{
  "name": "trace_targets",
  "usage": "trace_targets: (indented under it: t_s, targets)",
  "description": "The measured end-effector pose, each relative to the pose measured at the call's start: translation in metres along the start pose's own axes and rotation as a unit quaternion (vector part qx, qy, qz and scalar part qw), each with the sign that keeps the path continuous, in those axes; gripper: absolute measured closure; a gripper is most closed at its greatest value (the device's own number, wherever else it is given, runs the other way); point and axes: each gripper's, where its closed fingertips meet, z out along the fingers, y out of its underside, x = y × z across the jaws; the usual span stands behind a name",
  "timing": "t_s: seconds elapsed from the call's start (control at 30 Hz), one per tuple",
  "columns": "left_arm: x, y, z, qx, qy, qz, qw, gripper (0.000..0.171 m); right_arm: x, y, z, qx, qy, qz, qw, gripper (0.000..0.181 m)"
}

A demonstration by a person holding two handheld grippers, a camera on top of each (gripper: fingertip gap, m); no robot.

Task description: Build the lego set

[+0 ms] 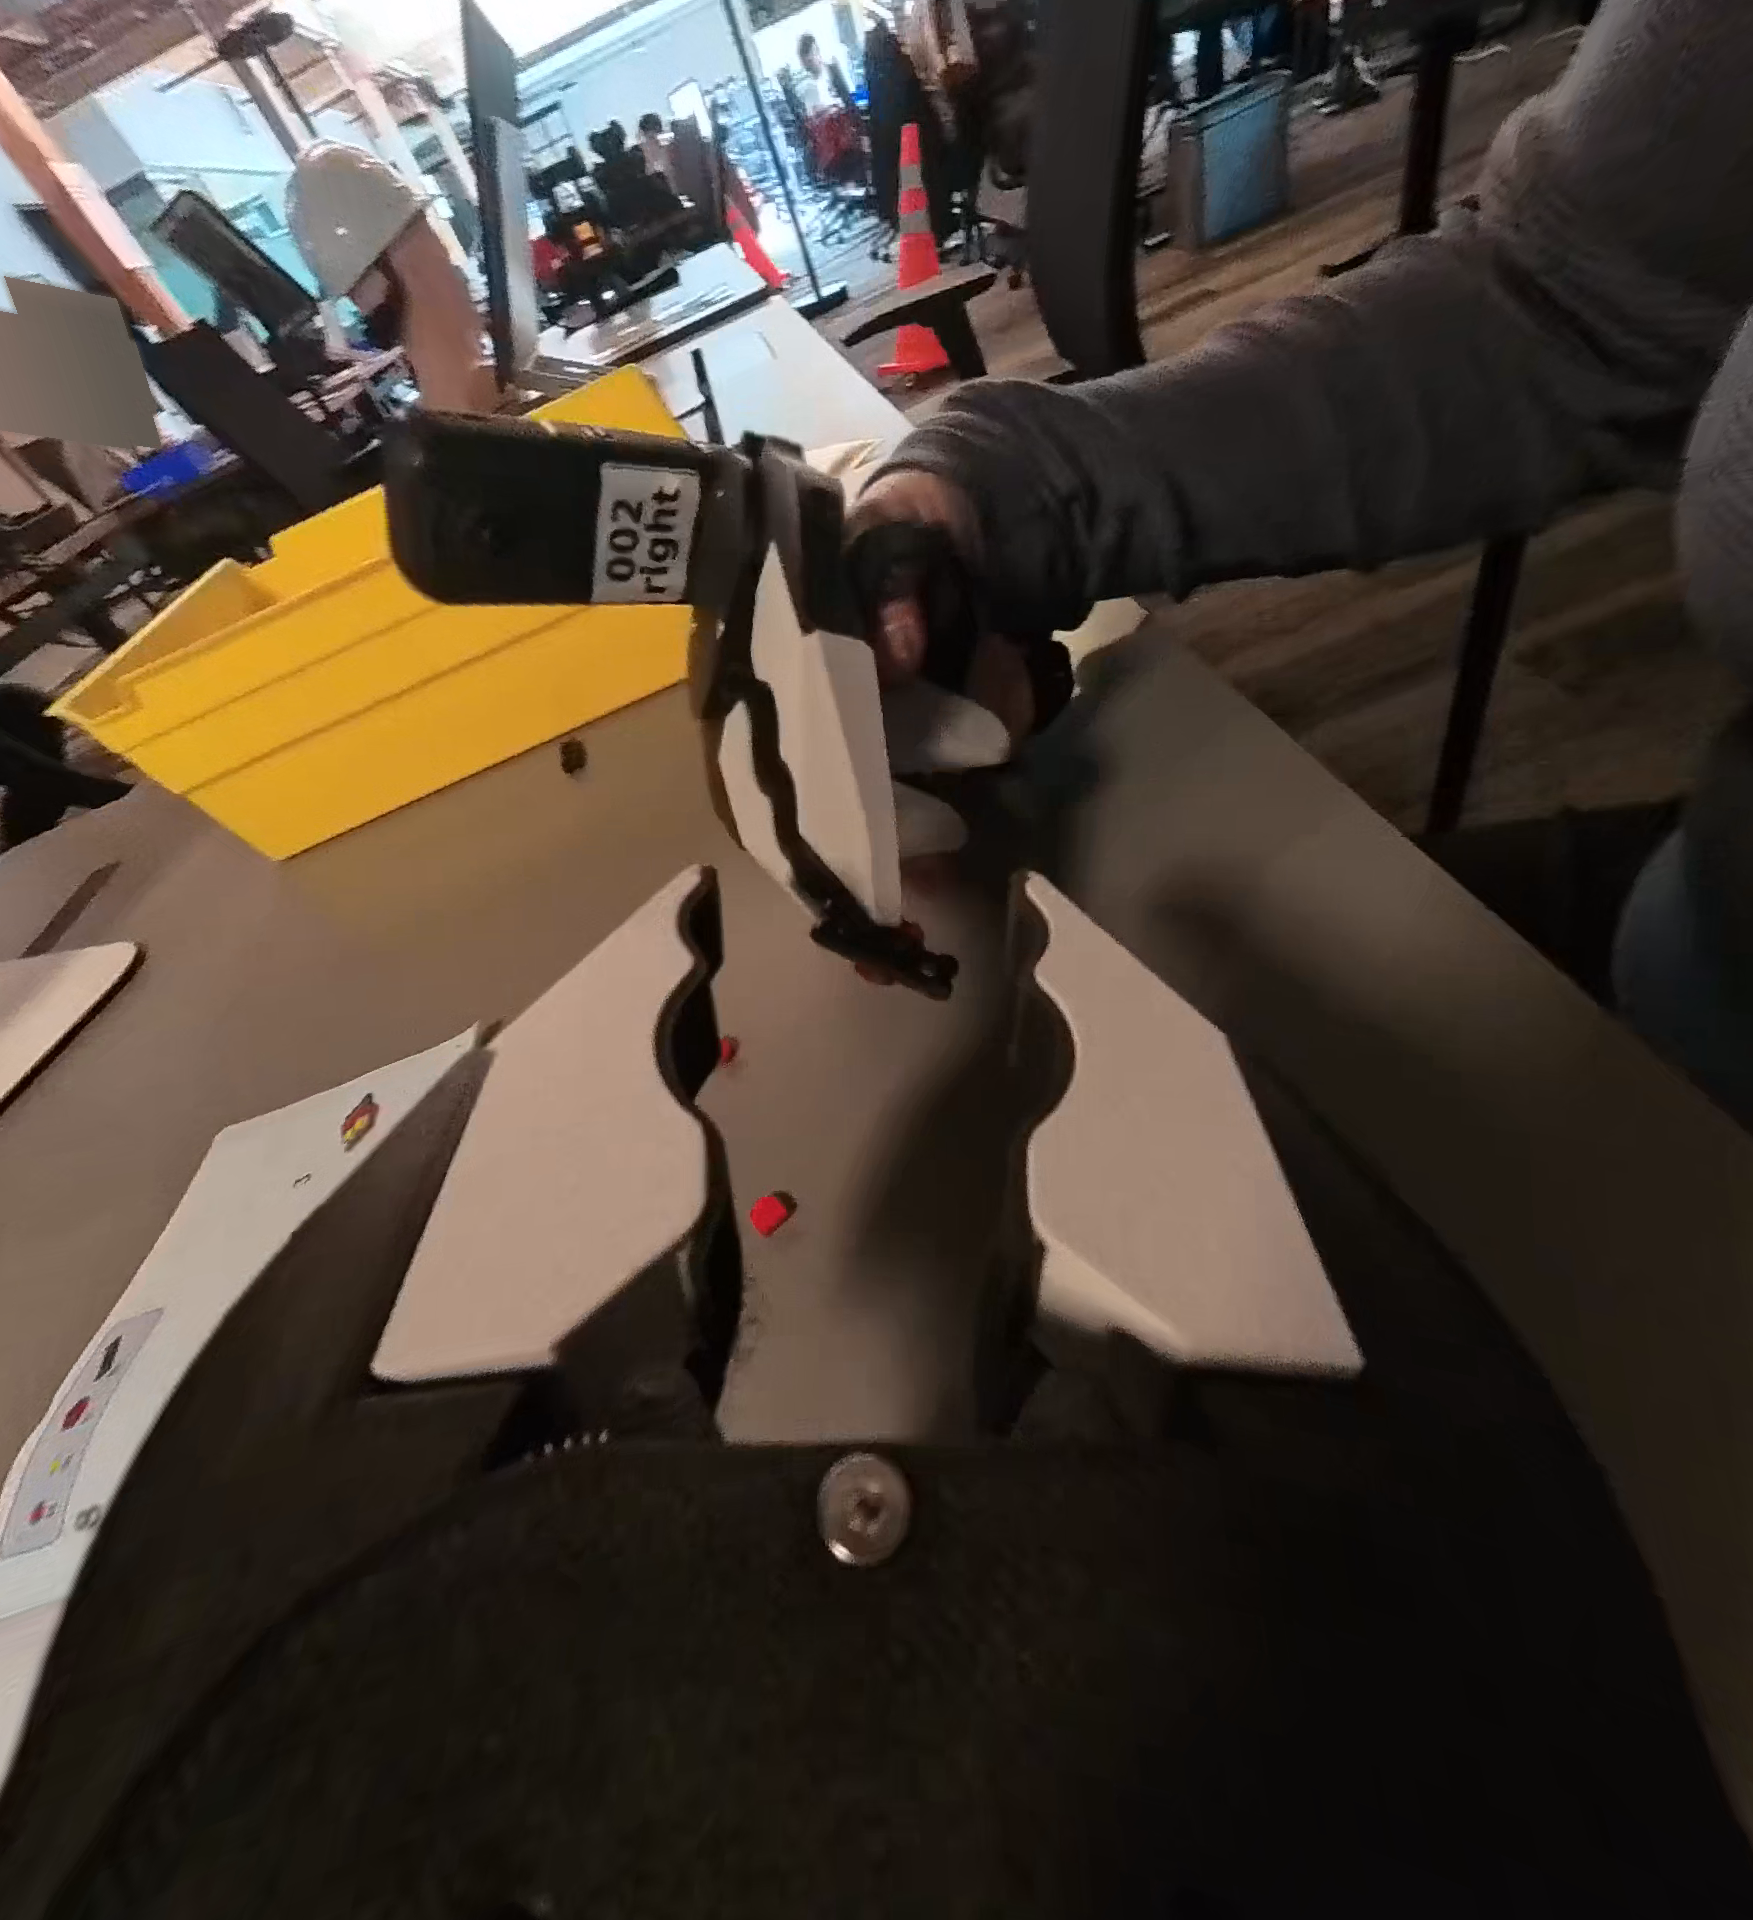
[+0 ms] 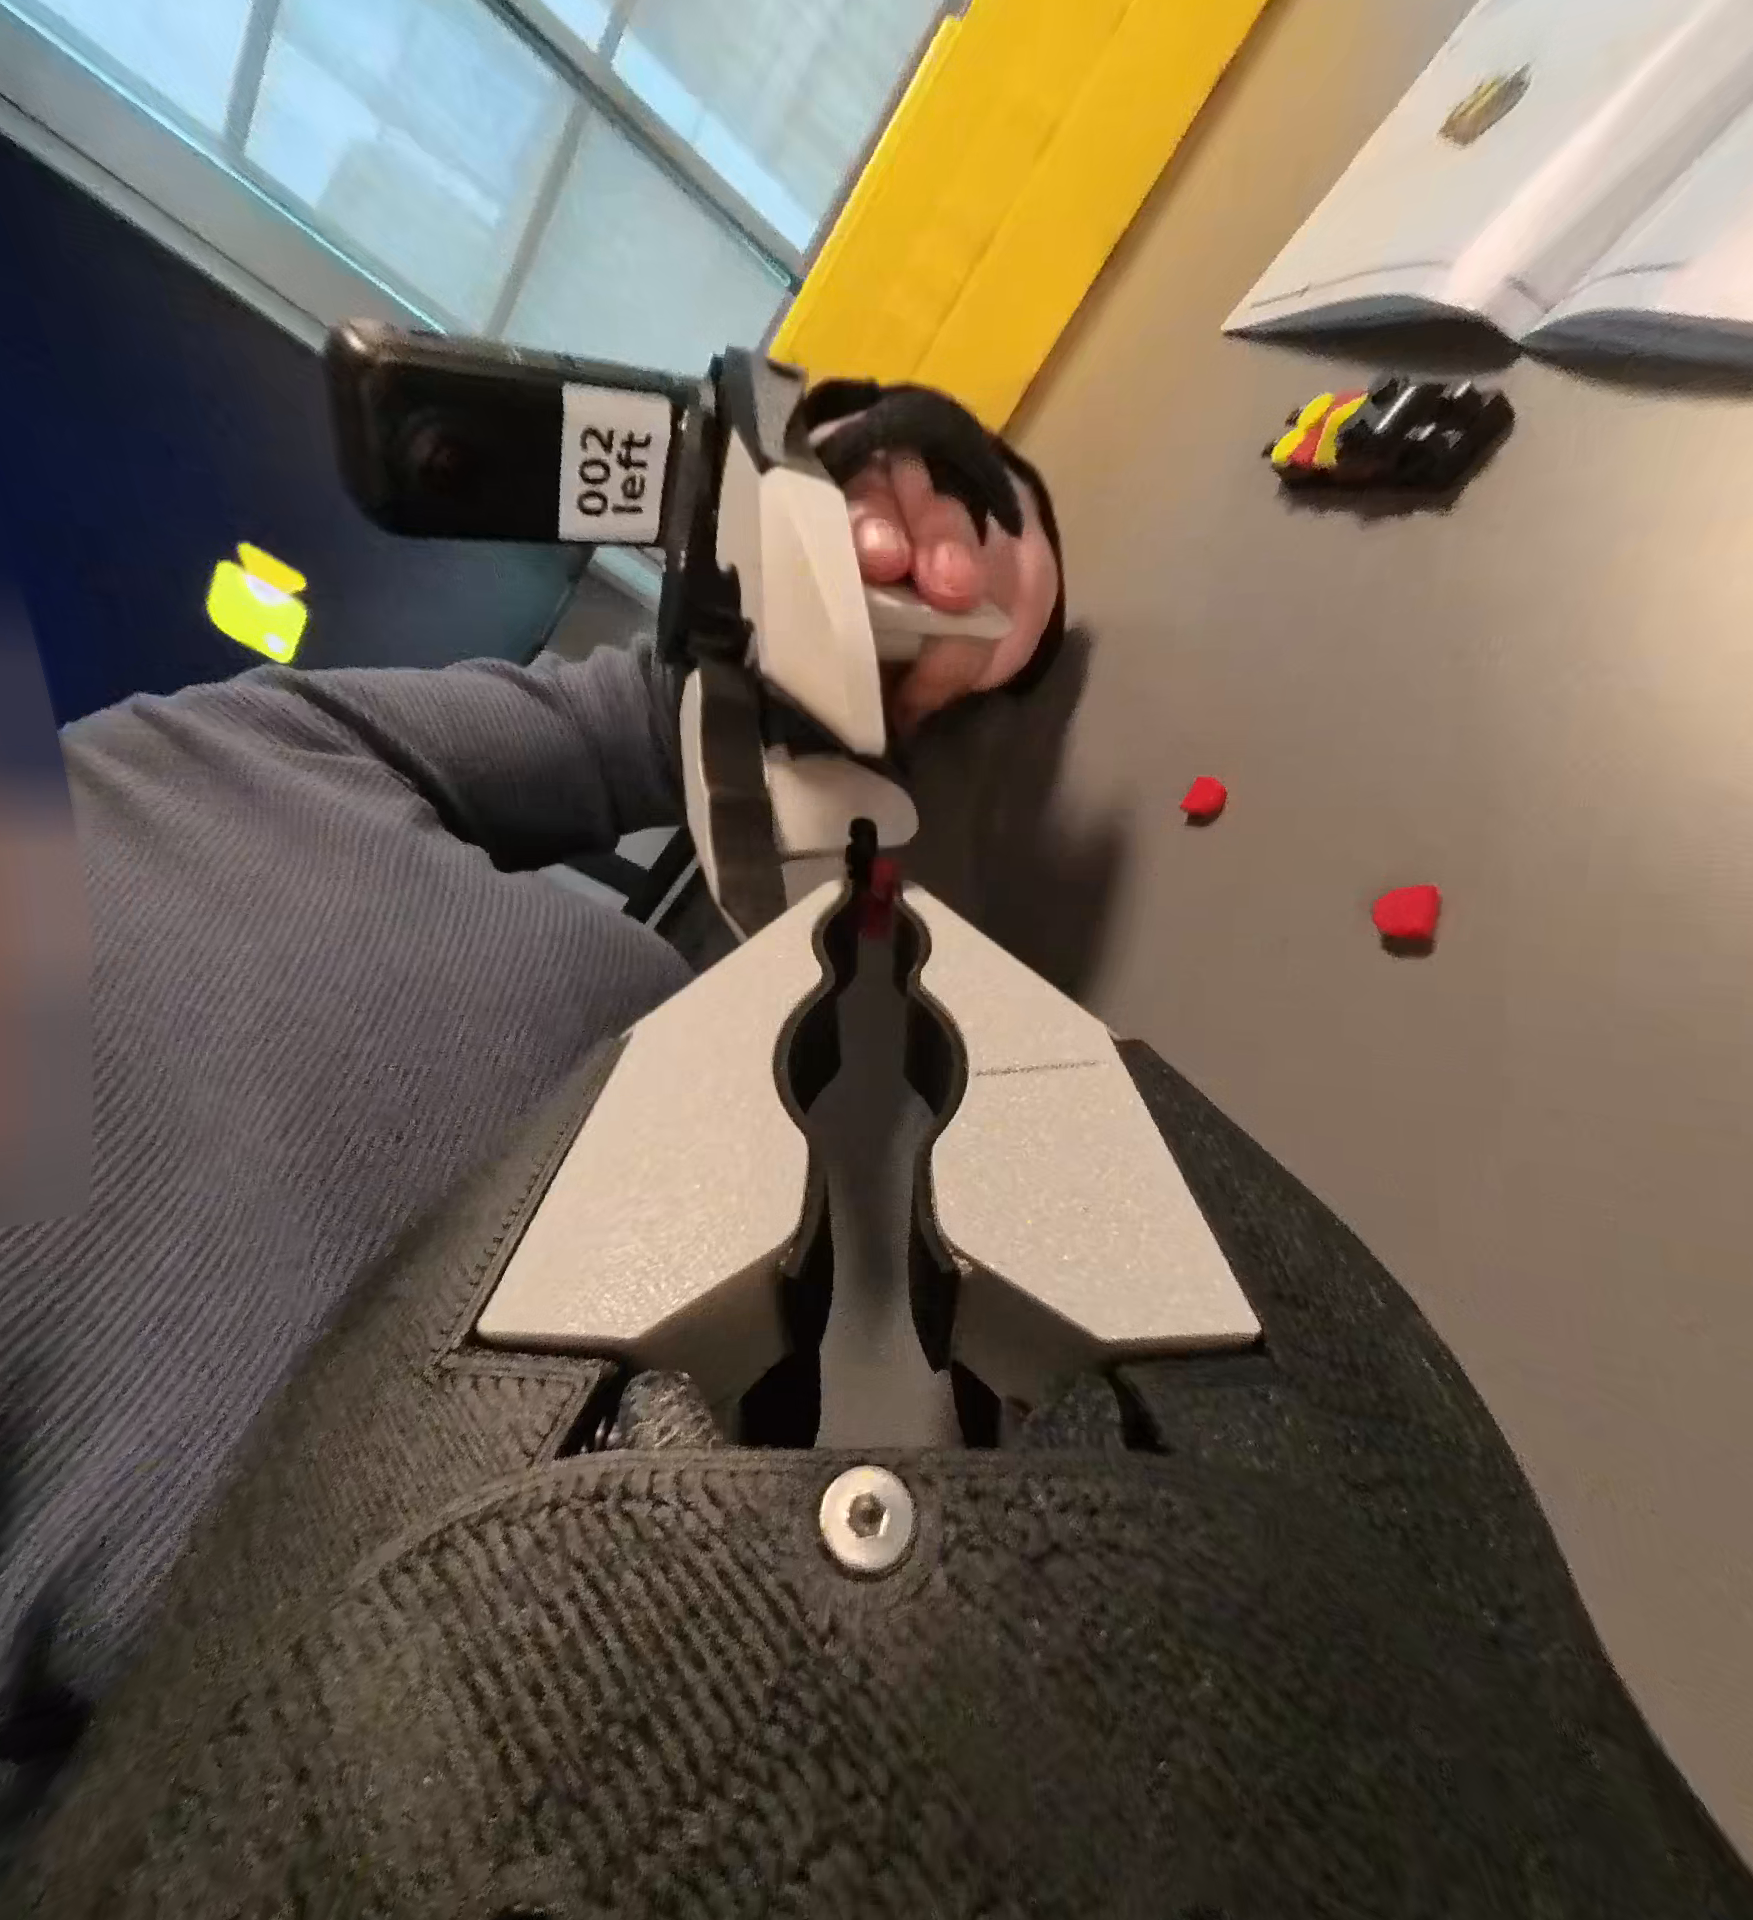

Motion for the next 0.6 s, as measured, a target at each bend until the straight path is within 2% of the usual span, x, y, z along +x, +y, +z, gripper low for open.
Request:
trace_targets:
  t_s: [0.1,0.23,0.3,0.37,0.47,0.6]
  targets:
    - [0.0040,0.0024,0.0001,-0.006,0.025,-0.004,1.000,0.129,-0.0008,0.0016,0.0011,-0.007,-0.007,0.006,1.000,0.178]
    - [0.0099,0.0051,0.0011,-0.014,0.052,-0.002,0.999,0.128,-0.0025,0.0003,-0.0003,-0.004,-0.021,0.018,1.000,0.178]
    - [0.0097,0.0062,0.0017,-0.017,0.049,0.006,0.999,0.136,-0.0029,0.0003,-0.0006,-0.005,-0.027,0.025,0.999,0.179]
    - [0.0047,0.0076,0.0021,-0.020,0.032,0.012,0.999,0.151,-0.0022,0.0028,0.0011,-0.014,-0.024,0.025,0.999,0.179]
    - [0.0045,0.0075,0.0016,-0.019,0.039,0.005,0.999,0.156,-0.0019,0.0044,0.0024,-0.019,-0.021,0.021,0.999,0.179]
    - [0.0085,0.0082,0.0020,-0.021,0.053,0.009,0.998,0.129,-0.0025,0.0017,0.0008,-0.011,-0.028,0.029,0.999,0.179]
